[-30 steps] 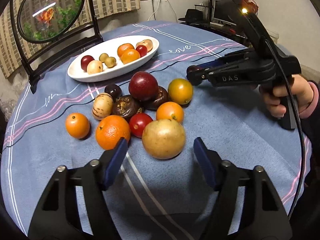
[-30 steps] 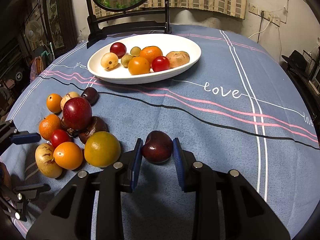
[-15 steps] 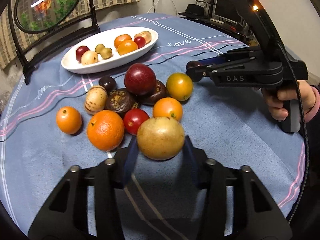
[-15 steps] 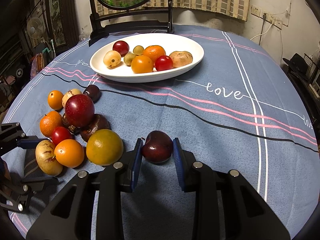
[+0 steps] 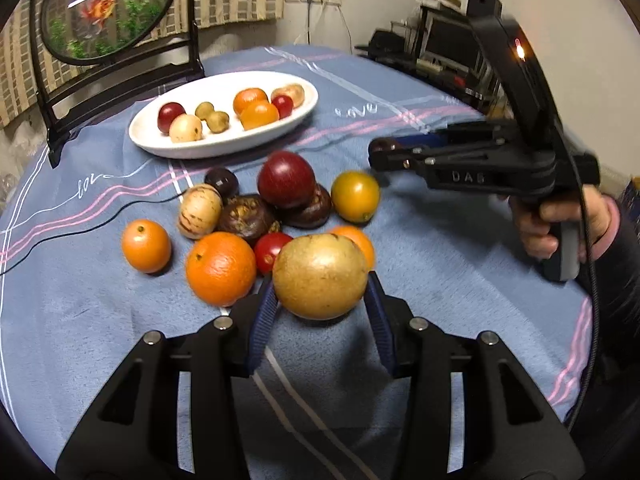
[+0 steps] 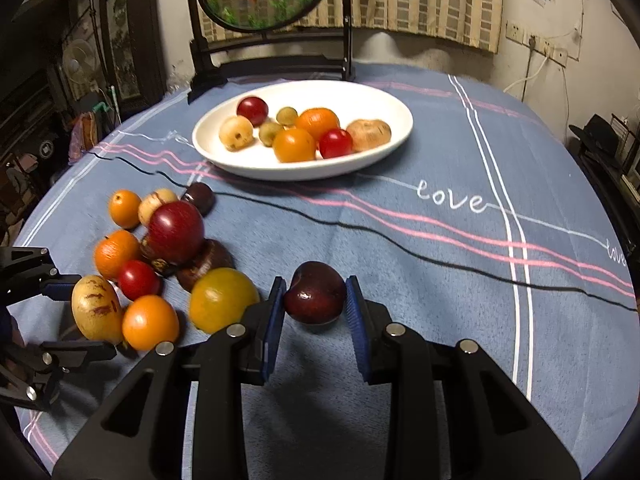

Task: Organize fruits
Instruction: 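Carry the pear and plum to the white plate and release both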

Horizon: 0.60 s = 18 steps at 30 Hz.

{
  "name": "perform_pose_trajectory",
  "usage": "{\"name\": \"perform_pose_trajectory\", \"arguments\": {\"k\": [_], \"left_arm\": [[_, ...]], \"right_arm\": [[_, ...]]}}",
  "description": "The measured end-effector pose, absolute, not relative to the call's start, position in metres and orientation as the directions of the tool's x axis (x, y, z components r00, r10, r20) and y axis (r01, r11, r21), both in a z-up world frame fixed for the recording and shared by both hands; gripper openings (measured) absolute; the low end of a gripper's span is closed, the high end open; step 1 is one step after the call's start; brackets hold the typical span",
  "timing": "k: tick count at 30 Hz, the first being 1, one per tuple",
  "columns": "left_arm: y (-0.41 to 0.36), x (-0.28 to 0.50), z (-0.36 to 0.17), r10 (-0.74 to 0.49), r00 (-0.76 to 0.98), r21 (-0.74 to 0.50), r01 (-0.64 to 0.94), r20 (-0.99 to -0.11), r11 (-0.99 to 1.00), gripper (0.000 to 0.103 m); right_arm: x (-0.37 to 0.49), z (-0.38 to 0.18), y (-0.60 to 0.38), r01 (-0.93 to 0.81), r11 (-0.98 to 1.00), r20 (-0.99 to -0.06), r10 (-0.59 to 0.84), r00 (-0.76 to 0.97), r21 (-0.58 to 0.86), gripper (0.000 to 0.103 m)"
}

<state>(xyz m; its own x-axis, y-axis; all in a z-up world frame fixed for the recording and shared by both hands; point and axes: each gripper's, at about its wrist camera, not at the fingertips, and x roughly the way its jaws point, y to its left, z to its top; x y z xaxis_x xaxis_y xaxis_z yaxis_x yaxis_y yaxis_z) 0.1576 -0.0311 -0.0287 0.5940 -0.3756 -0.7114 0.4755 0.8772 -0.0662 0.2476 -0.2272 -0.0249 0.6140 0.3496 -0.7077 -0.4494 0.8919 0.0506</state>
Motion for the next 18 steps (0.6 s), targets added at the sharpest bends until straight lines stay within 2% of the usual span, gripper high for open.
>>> {"name": "perform_pose_trajectory", "arguments": {"k": [5,12,18], "left_arm": [[-0.014,0.16,-0.011,-0.4,0.652,-0.113,0.436,-0.644,0.893,0.045],[0.003,0.235,0.019,-0.328,0.677,-0.143,0.316,-0.659,0.938,0.045],[0.015,0.32,0.025,-0.253,0.684,-0.15,0.207,-0.685,0.967,0.045]], "right_arm": [[0.249,-0.018,-0.225,-0.479,0.873,-0.677,0.406,0.614,0.088,0.031],[0.288,0.014,-0.191,-0.475,0.874,-0.589,0.439,0.678,0.104,0.031],[0.341,0.009,-0.157,-0.476,0.869,-0.607,0.451,0.654,0.133,0.031]]}}
